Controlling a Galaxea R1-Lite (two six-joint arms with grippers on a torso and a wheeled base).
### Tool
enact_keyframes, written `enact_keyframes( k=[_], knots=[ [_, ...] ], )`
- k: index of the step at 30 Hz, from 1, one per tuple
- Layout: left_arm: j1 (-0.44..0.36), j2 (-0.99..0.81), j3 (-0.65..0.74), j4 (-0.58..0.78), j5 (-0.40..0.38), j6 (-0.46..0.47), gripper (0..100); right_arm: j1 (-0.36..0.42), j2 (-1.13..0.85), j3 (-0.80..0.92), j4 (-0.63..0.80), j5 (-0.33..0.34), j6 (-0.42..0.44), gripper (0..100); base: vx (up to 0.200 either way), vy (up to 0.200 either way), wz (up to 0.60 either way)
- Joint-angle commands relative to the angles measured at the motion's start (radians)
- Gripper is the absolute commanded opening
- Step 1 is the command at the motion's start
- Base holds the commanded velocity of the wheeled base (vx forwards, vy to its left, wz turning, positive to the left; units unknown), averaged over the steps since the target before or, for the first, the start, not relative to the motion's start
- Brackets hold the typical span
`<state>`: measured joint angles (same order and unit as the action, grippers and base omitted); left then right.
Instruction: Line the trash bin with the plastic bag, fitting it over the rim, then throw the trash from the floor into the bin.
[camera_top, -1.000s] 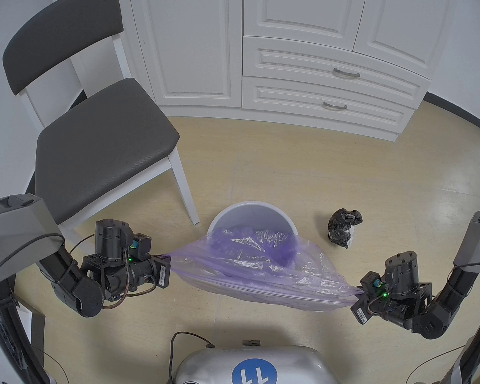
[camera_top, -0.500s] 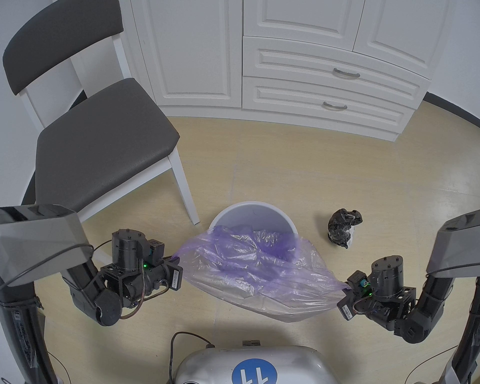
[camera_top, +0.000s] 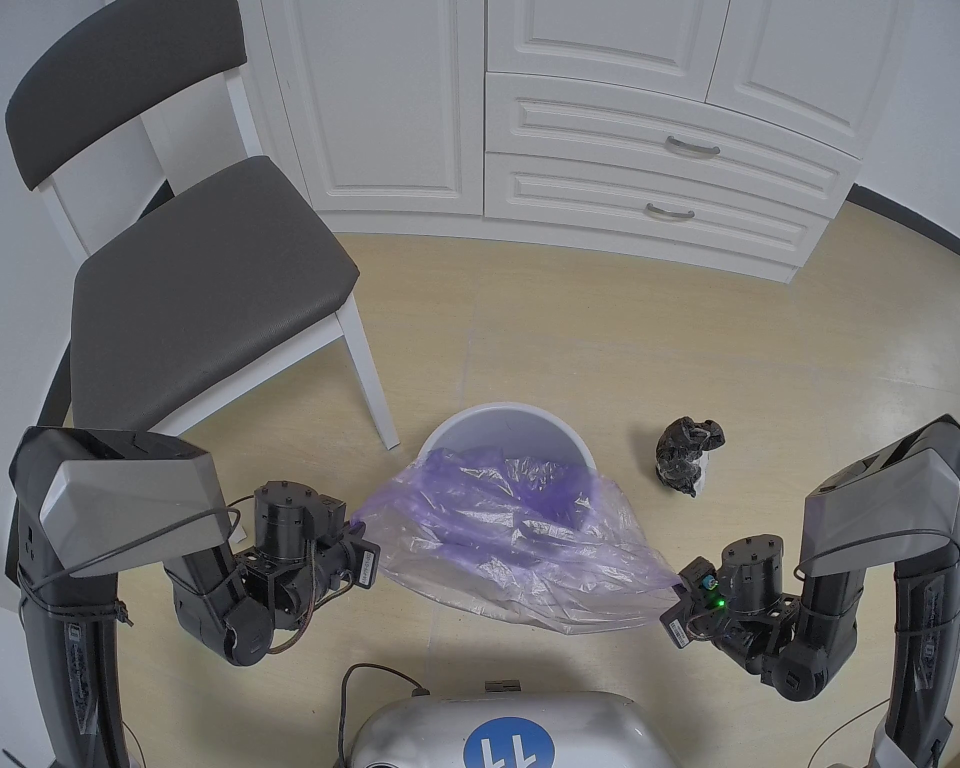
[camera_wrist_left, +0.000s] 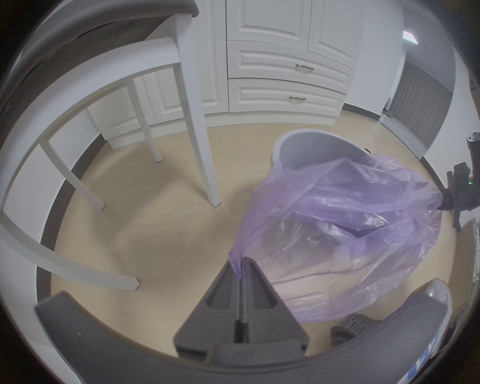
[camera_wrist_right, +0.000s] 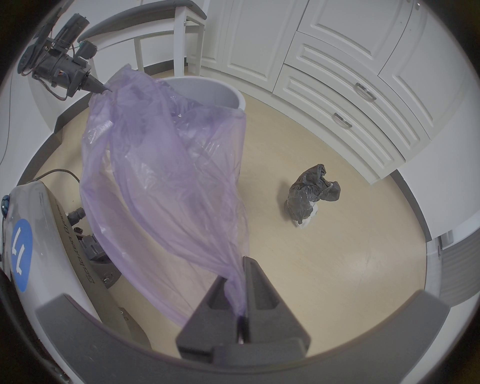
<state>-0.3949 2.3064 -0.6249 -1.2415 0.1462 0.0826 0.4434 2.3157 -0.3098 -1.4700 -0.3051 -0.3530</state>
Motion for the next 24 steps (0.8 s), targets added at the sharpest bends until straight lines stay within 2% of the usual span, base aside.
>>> enact_keyframes(
  k=[1,3,4,9,11,15,16,18,19,20,24],
  knots=[
    [0.024,-0.010,0.013,0.002,-0.014,0.006,0,-0.014,-0.022,0.017,0.002,0.000,-0.004,0,0.000,0.000,0.00],
    [0.030,-0.016,0.013,0.000,-0.030,0.005,0,-0.020,-0.047,0.041,0.008,0.001,-0.024,0,0.000,0.000,0.00],
    [0.031,-0.018,0.013,0.000,-0.033,0.005,0,-0.020,-0.062,0.051,0.011,0.003,-0.037,100,0.000,0.000,0.00],
    [0.030,-0.039,0.016,-0.001,-0.036,0.002,0,-0.025,-0.121,0.058,0.000,0.058,-0.018,100,0.000,0.000,0.00],
    [0.030,-0.048,0.021,-0.001,-0.037,0.002,0,-0.051,-0.196,0.083,0.013,0.195,0.002,100,0.000,0.000,0.00],
    [0.027,-0.050,0.022,0.000,-0.037,0.000,0,-0.120,-0.292,0.117,0.017,0.393,0.006,100,0.000,0.000,0.00],
    [0.027,-0.050,0.022,0.000,-0.037,0.000,0,-0.120,-0.292,0.117,0.017,0.393,0.006,100,0.000,0.000,0.00],
    [0.022,-0.045,0.019,0.000,-0.037,-0.003,0,-0.172,-0.328,0.121,0.019,0.492,0.034,100,0.000,0.000,0.00],
    [0.022,-0.045,0.019,0.000,-0.037,-0.003,0,-0.172,-0.328,0.121,0.019,0.492,0.034,100,0.000,0.000,0.00],
    [0.022,-0.044,0.019,0.000,-0.037,-0.004,0,-0.218,-0.340,0.121,0.014,0.603,0.066,100,0.000,0.000,0.00],
    [0.024,-0.047,0.016,0.000,-0.037,-0.004,0,-0.339,-0.343,0.121,0.005,0.883,0.100,100,0.000,0.000,0.00]
  ],
)
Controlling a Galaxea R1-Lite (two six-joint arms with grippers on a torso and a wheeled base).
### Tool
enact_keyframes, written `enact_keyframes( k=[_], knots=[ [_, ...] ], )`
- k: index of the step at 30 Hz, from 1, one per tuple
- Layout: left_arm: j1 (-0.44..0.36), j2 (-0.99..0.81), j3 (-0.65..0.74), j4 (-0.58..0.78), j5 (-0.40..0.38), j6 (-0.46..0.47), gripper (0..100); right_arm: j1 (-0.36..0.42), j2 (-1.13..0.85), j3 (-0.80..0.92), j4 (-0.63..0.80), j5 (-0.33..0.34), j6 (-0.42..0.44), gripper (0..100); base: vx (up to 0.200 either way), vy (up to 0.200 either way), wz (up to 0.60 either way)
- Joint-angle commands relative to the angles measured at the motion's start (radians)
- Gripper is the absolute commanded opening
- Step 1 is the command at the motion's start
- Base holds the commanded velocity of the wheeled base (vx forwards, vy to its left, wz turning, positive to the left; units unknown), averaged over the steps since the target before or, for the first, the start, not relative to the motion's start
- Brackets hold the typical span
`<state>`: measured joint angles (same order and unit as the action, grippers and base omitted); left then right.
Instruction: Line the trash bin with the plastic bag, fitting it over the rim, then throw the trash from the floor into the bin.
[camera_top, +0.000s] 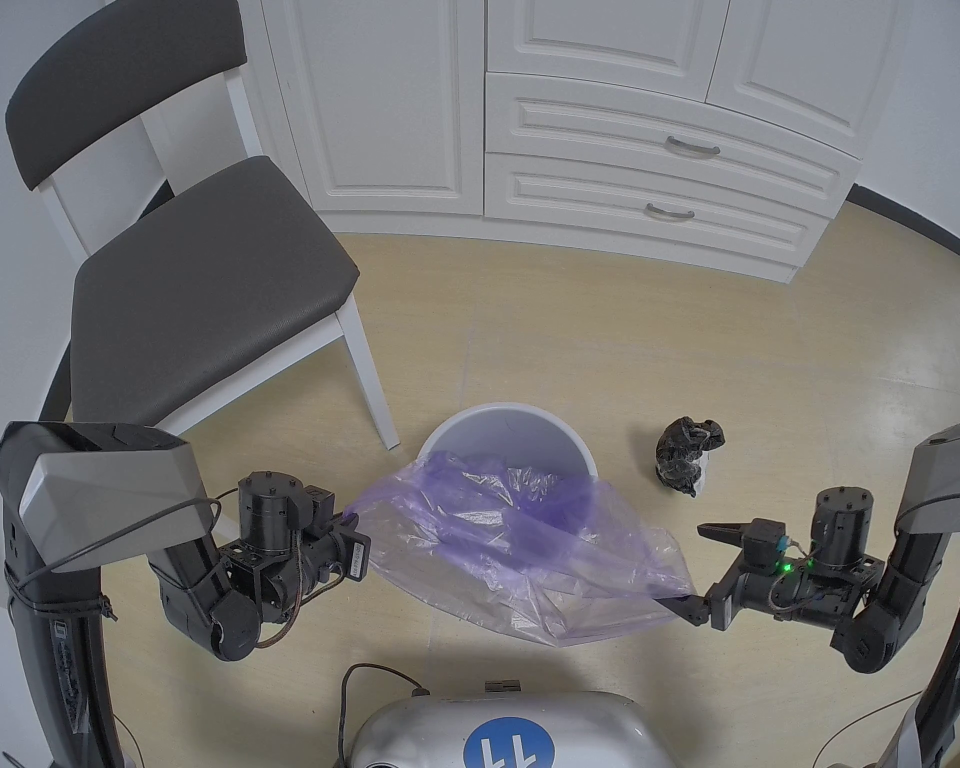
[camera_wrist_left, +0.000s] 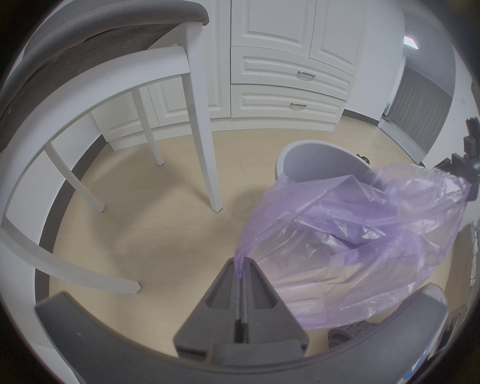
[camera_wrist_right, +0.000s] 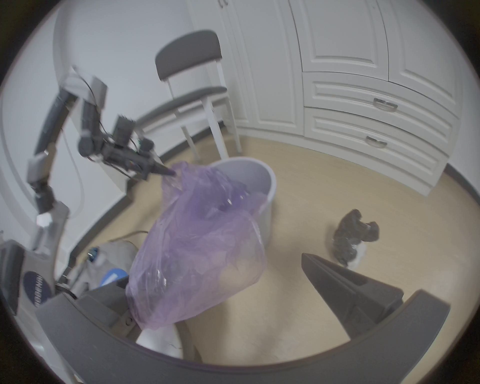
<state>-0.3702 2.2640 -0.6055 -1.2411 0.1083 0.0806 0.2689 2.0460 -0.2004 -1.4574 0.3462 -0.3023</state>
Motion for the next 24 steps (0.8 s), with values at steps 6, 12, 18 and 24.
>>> enact_keyframes(
  k=[6,12,18,24],
  knots=[
    [0.001,-0.001,-0.003,0.005,0.001,-0.002,0,-0.309,-0.007,-0.020,-0.012,0.519,0.085,100,0.000,0.000,0.00],
    [0.002,0.031,-0.014,0.005,0.001,-0.002,0,-0.379,0.068,-0.050,-0.017,0.617,0.083,100,0.000,0.000,0.00],
    [0.007,0.048,-0.023,0.006,0.001,-0.002,0,-0.421,0.109,-0.056,-0.063,0.663,0.083,100,0.000,0.000,0.00],
    [0.013,0.049,-0.028,0.020,0.001,-0.001,0,-0.424,0.115,-0.057,-0.070,0.663,0.085,100,0.000,0.000,0.00]
  ],
)
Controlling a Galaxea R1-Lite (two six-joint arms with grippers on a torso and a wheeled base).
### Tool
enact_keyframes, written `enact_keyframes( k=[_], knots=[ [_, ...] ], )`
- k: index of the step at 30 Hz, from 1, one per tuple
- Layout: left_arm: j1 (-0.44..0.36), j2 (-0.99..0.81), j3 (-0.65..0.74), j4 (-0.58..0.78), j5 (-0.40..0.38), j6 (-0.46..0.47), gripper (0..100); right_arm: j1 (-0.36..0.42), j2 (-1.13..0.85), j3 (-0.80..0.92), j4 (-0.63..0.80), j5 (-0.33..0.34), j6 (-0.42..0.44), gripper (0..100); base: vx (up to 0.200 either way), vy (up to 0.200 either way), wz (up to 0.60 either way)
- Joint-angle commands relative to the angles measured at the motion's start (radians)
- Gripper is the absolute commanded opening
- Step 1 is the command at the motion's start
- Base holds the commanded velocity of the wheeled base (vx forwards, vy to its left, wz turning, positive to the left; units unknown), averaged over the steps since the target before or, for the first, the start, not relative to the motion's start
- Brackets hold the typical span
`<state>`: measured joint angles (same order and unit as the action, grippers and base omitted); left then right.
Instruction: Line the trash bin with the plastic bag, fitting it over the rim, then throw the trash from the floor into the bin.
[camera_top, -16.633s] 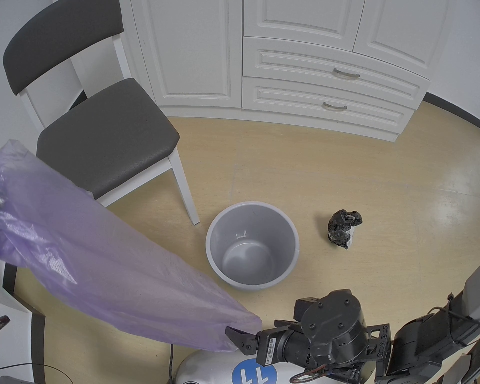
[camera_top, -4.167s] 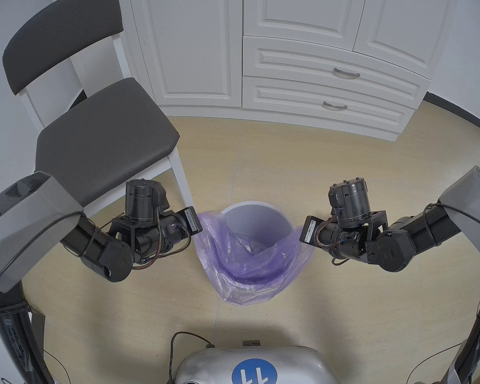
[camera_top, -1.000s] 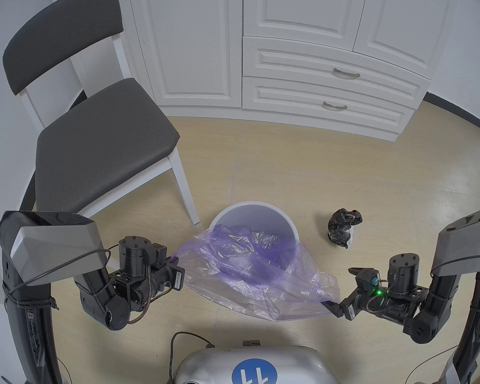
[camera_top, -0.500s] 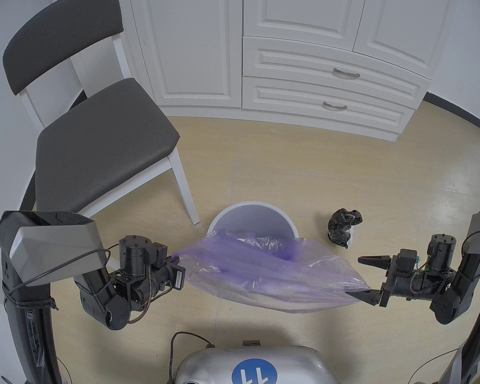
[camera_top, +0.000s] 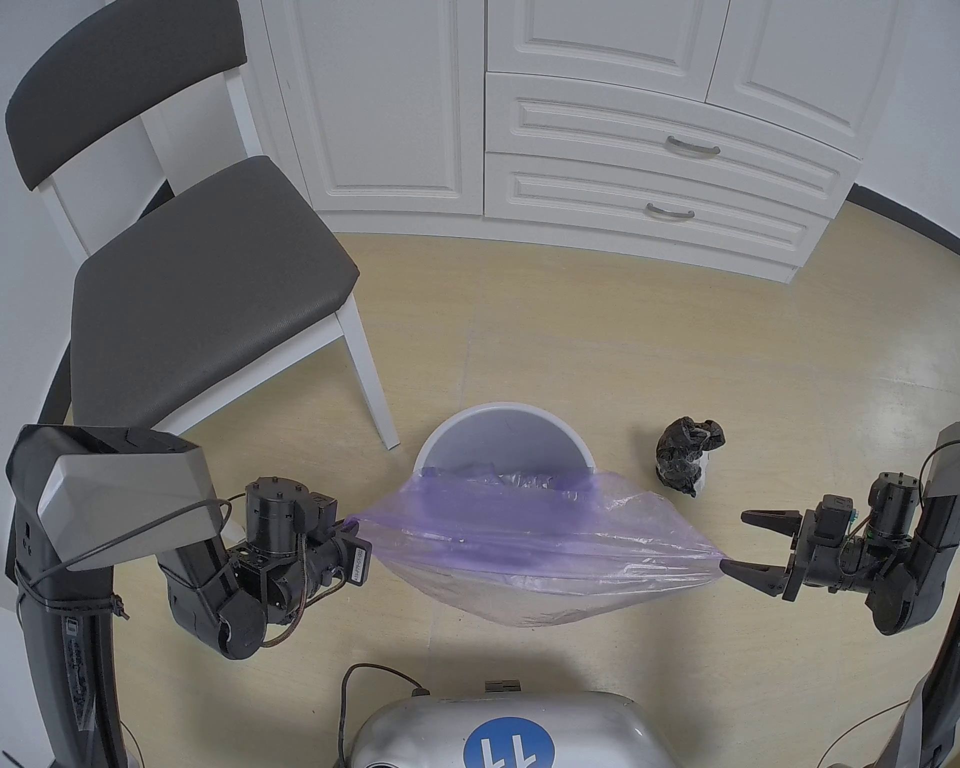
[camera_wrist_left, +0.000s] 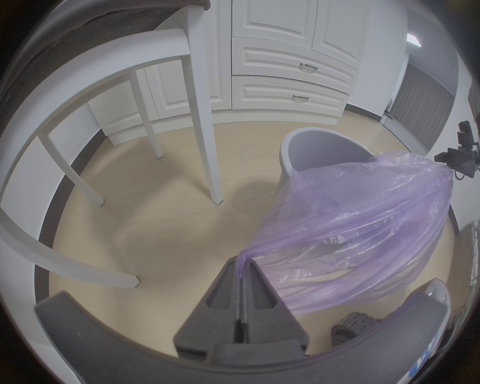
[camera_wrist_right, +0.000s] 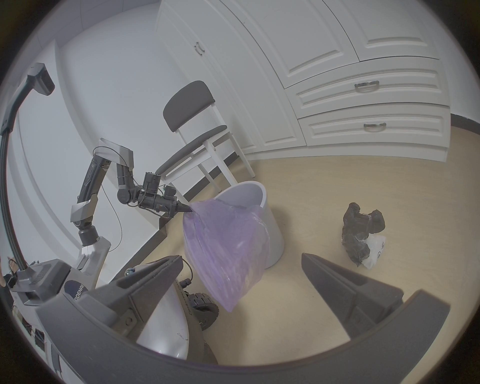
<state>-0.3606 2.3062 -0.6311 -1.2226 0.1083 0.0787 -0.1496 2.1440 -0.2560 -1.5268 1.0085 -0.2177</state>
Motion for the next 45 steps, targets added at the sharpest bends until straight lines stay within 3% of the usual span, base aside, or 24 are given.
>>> enact_keyframes(
  k=[1,5,8,9,10,11,12,15,17,18,19,21,24,28,29,30,32,33,34,35,37,45],
  knots=[
    [0.003,0.007,-0.004,0.000,0.001,0.000,0,-0.005,0.014,-0.003,-0.001,0.001,0.001,100,0.000,0.000,0.00],
    [0.006,0.001,-0.002,-0.002,0.001,0.000,0,0.001,-0.004,-0.023,-0.001,-0.022,0.012,100,0.000,0.000,0.00],
    [0.003,-0.013,0.004,-0.011,0.001,0.000,0,0.050,-0.046,-0.034,-0.001,-0.148,0.038,100,0.000,0.000,0.00],
    [0.000,-0.027,0.007,-0.011,-0.001,-0.002,0,0.094,-0.067,-0.037,-0.003,-0.271,0.046,100,0.000,0.000,0.00],
    [0.000,-0.027,0.007,-0.011,-0.001,-0.002,0,0.094,-0.067,-0.037,-0.003,-0.271,0.046,100,0.000,0.000,0.00],
    [-0.001,-0.048,0.013,-0.011,-0.001,-0.002,0,0.156,-0.096,-0.045,-0.003,-0.459,0.046,100,0.000,0.000,0.00],
    [-0.003,-0.059,0.017,-0.011,-0.001,-0.002,0,0.191,-0.108,-0.051,-0.003,-0.565,0.044,100,0.000,0.000,0.00],
    [-0.009,-0.083,0.031,-0.011,-0.007,-0.002,0,0.255,-0.156,-0.060,-0.004,-0.795,0.012,100,0.000,0.000,0.00],
    [-0.011,-0.097,0.037,-0.011,-0.013,-0.002,0,0.268,-0.185,-0.060,-0.006,-0.901,-0.060,100,0.000,0.000,0.00],
    [-0.011,-0.100,0.040,-0.011,-0.013,-0.002,0,0.269,-0.191,-0.059,-0.007,-0.918,-0.077,100,0.000,0.000,0.00],
    [-0.020,-0.108,0.045,-0.012,-0.015,-0.004,0,0.295,-0.208,-0.046,-0.019,-0.979,-0.135,100,0.000,0.000,0.00],
    [-0.031,-0.114,0.053,-0.014,-0.013,-0.004,0,0.349,-0.216,-0.029,-0.044,-1.036,-0.160,100,0.000,0.000,0.00],
    [-0.047,-0.128,0.068,-0.015,-0.013,-0.004,0,0.515,-0.219,-0.042,-0.044,-1.167,-0.160,100,0.000,0.000,0.00],
    [-0.054,-0.123,0.071,-0.015,-0.015,-0.004,0,0.631,-0.217,-0.181,-0.012,-1.231,-0.206,100,0.000,0.000,0.00],
    [-0.055,-0.125,0.074,-0.015,-0.015,-0.004,0,0.665,-0.236,-0.255,0.129,-1.239,-0.253,100,0.000,0.000,0.00],
    [-0.055,-0.125,0.074,-0.015,-0.015,-0.004,0,0.665,-0.236,-0.255,0.129,-1.239,-0.253,100,0.000,0.000,0.00],
    [-0.057,-0.126,0.100,-0.015,-0.027,-0.004,0,0.720,-0.306,-0.351,0.433,-1.246,-0.270,100,0.000,0.000,0.00],
    [-0.057,-0.126,0.100,-0.015,-0.029,-0.004,100,0.723,-0.308,-0.356,0.448,-1.246,-0.270,100,0.000,0.000,0.00],
    [-0.055,-0.125,0.105,-0.009,-0.056,-0.004,100,0.762,-0.322,-0.414,0.593,-1.245,-0.255,100,0.000,0.000,0.00],
    [-0.055,-0.125,0.105,-0.009,-0.056,-0.004,100,0.762,-0.322,-0.414,0.593,-1.245,-0.255,100,0.000,0.000,0.00],
    [-0.040,-0.123,0.106,-0.006,-0.087,-0.004,100,0.820,-0.306,-0.463,0.721,-1.248,-0.206,100,0.000,0.000,0.00],
    [0.017,-0.137,0.129,-0.008,-0.165,0.010,100,0.881,-0.228,-0.506,0.781,-1.262,-0.207,100,0.000,0.000,0.00]
  ],
)
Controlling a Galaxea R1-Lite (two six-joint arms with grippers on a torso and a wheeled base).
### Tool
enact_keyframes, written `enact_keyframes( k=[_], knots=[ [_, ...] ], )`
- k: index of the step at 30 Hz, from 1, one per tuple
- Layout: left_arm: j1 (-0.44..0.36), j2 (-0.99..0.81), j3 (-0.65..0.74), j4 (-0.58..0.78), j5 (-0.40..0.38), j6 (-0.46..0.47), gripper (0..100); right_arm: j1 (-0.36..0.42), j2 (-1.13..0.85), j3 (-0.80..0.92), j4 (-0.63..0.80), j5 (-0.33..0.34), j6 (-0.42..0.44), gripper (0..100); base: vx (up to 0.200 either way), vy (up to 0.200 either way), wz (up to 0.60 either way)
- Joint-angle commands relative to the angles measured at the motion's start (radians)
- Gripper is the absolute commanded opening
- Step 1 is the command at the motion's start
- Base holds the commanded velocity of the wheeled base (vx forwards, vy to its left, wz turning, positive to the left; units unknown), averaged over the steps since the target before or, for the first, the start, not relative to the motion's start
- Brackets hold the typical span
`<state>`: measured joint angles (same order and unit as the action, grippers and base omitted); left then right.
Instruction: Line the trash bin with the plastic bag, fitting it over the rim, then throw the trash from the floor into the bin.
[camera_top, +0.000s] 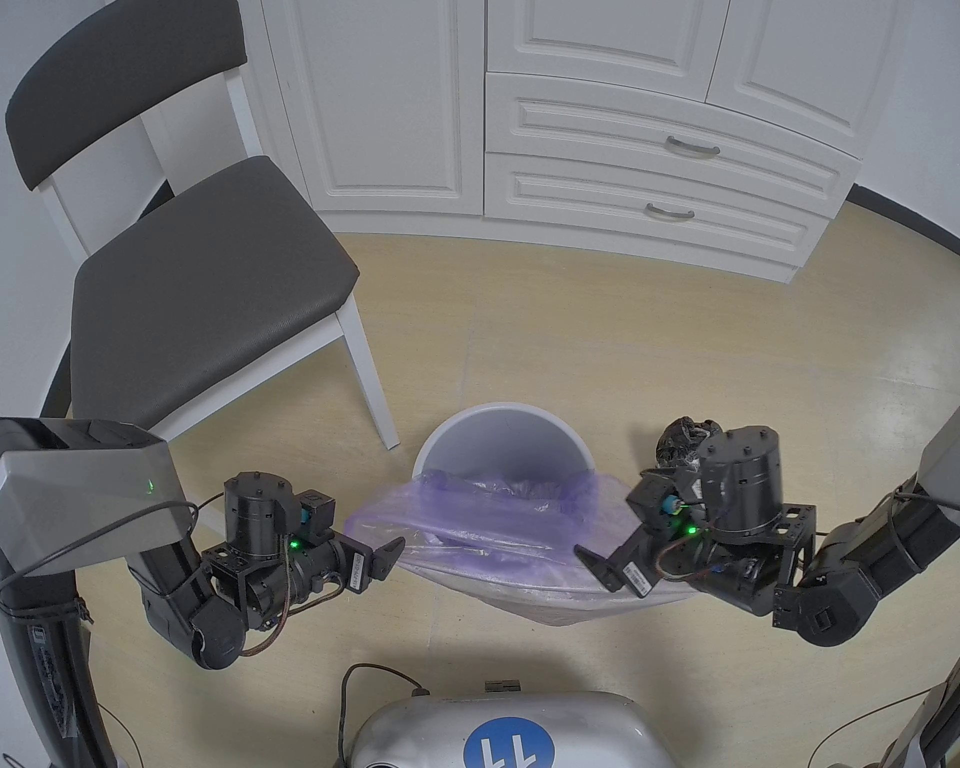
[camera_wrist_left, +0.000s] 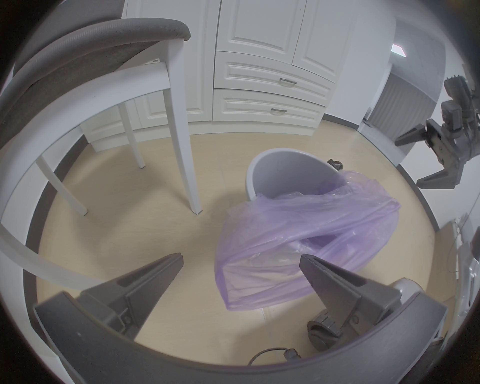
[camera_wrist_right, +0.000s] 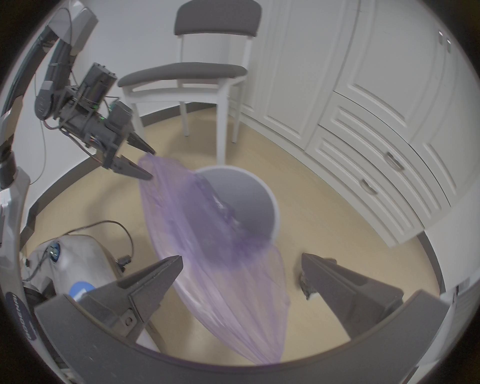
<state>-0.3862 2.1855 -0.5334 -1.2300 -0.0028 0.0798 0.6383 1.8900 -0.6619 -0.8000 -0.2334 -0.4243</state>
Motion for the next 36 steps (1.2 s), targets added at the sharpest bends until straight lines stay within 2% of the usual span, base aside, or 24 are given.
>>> enact_keyframes(
  k=[1,11,36],
  knots=[
    [0.043,-0.030,0.033,0.000,-0.056,0.009,100,0.098,0.037,-0.108,0.056,-0.021,-0.002,100,0.000,0.000,0.00],
    [0.041,-0.109,0.064,0.001,-0.079,0.009,100,0.100,0.138,-0.186,0.131,-0.024,-0.025,100,0.000,0.000,0.00],
    [0.044,-0.110,0.059,0.000,-0.077,0.009,100,0.073,0.281,-0.269,0.133,-0.024,-0.027,100,0.000,0.000,0.00]
  ],
)
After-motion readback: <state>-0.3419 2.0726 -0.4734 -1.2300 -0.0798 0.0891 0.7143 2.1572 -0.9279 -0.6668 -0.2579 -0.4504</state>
